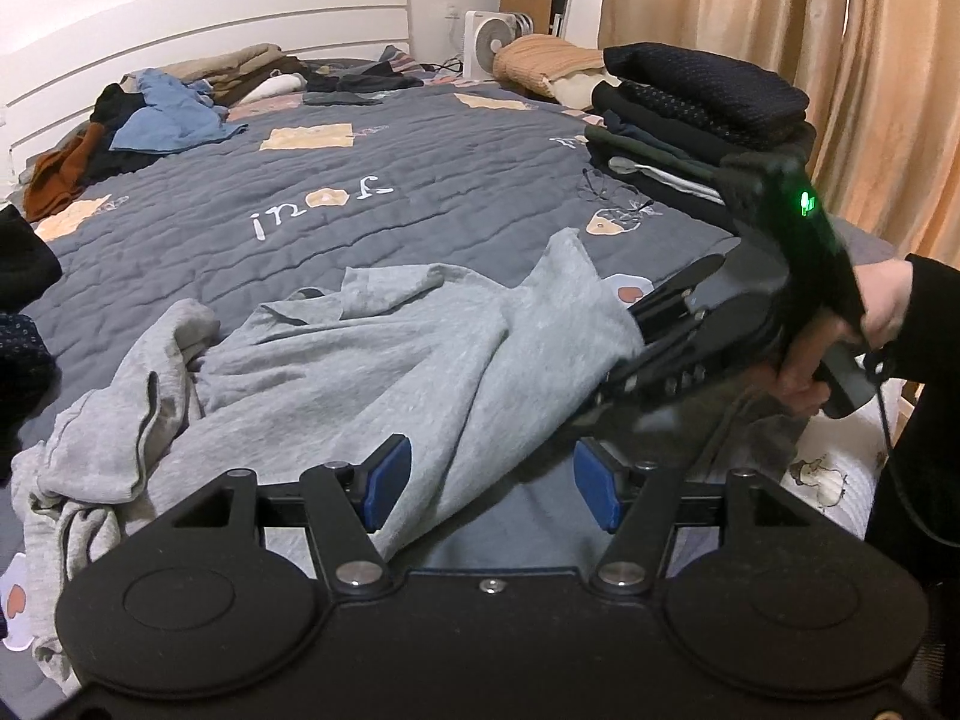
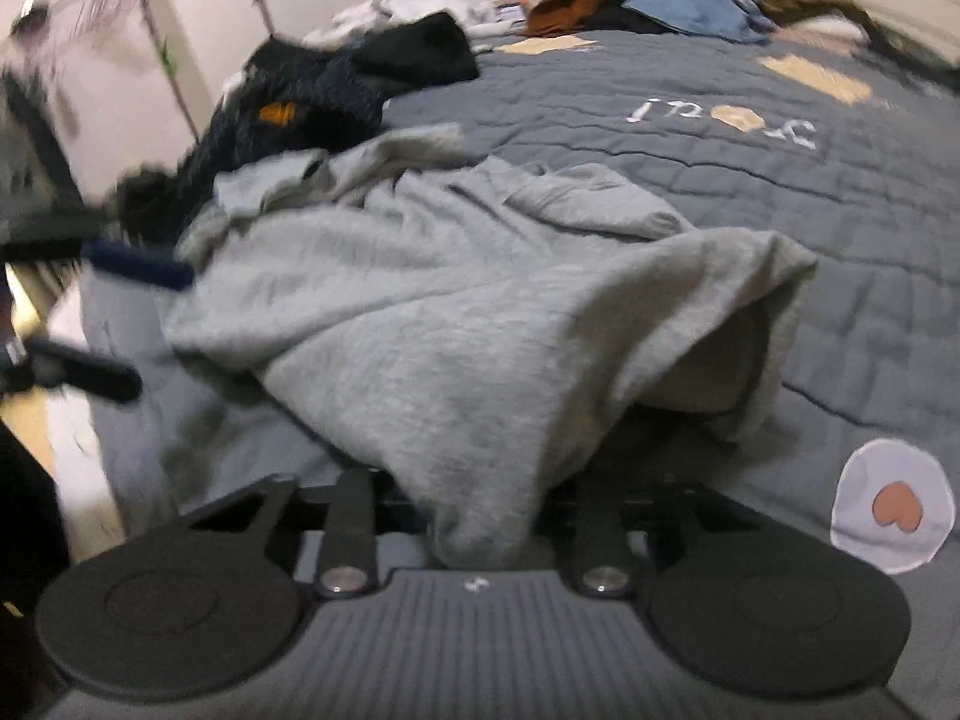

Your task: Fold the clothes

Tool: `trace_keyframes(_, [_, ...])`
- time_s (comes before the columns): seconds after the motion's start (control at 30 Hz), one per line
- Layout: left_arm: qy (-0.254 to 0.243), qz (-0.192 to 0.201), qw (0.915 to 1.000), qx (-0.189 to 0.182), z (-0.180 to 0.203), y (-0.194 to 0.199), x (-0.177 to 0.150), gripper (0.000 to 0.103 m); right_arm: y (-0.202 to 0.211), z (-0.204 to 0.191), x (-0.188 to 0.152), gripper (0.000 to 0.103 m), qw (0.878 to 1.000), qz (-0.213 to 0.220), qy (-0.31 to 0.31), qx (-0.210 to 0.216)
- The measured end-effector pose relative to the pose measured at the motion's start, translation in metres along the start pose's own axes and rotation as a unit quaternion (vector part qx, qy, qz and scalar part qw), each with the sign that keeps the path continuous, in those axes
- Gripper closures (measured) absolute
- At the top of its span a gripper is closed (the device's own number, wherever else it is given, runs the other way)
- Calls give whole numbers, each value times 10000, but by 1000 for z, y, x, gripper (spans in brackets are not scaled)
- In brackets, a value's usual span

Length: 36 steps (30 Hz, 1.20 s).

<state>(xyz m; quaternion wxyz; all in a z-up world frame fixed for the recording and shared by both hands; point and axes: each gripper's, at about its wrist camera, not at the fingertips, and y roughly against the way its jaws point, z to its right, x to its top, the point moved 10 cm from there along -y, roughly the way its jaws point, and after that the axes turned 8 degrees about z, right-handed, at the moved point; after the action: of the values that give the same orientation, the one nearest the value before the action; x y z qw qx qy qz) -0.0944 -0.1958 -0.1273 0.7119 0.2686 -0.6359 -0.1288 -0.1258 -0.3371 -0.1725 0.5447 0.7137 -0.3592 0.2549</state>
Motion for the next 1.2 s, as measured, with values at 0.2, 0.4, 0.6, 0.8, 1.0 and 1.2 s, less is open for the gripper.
trace_keyframes(0.2, [-70,-43,9999,90,-1,-1,-3,43,24,-4,34,84,9893,597,-1153,667])
trace_keyframes(0.4, [-242,-10,9997,-68,8,-2,-4,43,48,1,64,85,9500,1200,-2482,1463])
trace_keyframes(0.6, [-256,38,9996,-101,9,-6,-3,43,79,7,87,85,9152,1631,-3114,1971])
trace_keyframes(0.8, [-295,4,9980,553,-8,-17,-5,43,91,33,87,85,9173,1674,-3232,1617])
trace_keyframes(1.0, [15,-99,9878,1552,-56,-28,-6,43,65,69,61,82,9325,1229,-3341,602])
trace_keyframes(1.2, [-230,14,9915,1282,-42,-25,2,43,47,76,45,81,9516,801,-2964,-116])
